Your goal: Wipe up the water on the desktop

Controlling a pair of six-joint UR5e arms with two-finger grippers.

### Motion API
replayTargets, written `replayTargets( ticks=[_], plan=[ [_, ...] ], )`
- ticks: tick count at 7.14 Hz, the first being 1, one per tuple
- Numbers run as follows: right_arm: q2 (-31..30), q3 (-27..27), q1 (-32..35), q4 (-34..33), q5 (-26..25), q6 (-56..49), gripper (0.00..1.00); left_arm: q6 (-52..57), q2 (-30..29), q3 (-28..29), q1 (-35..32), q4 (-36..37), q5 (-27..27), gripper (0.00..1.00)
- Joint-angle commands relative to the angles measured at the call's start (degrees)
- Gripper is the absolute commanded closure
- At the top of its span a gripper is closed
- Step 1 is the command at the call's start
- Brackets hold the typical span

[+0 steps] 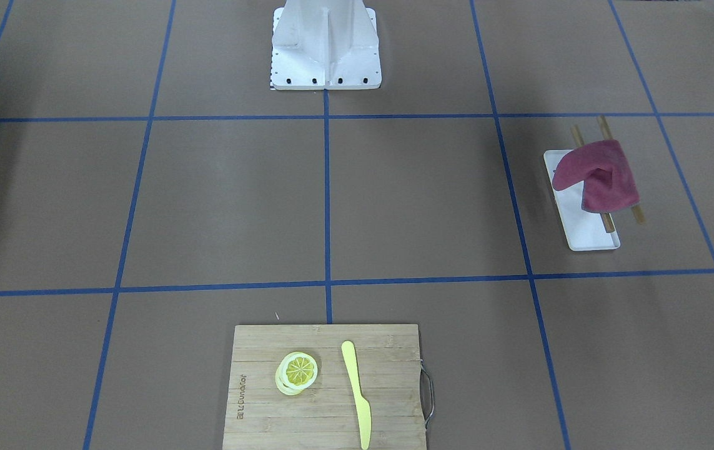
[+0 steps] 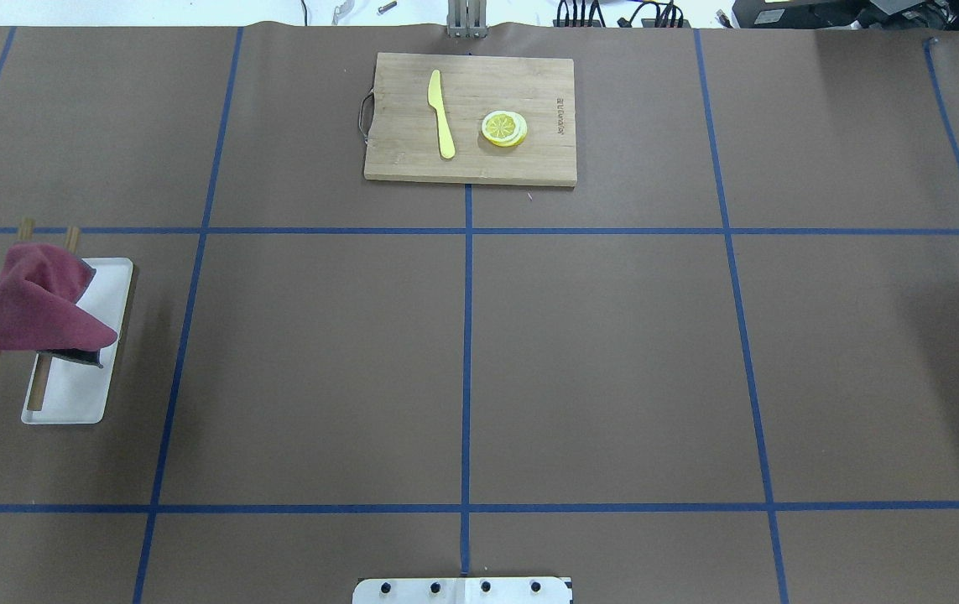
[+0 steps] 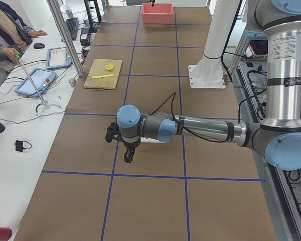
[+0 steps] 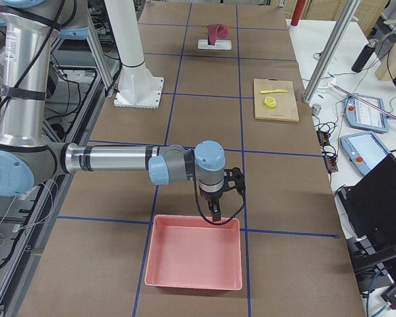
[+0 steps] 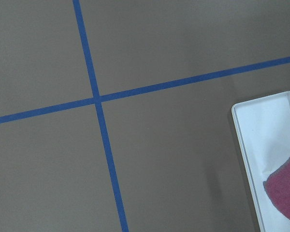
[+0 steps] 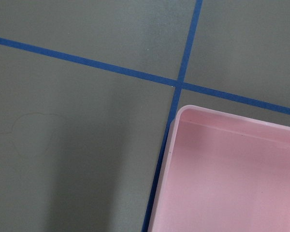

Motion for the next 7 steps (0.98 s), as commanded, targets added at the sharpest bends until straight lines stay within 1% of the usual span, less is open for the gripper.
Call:
replayTargets(
  ticks=[1,7],
  plan=[
    [-0.5,0.6,0.0,0.0,0.0,0.0,0.00,0.1,0.2,-0.3,0.2,0.0,3.1,0.02],
    [0.0,0.0,-0.1,0.0,-0.4,0.0,0.00,0.0,0.0,-0.4,0.3,-0.5,3.2,0.02]
  ],
)
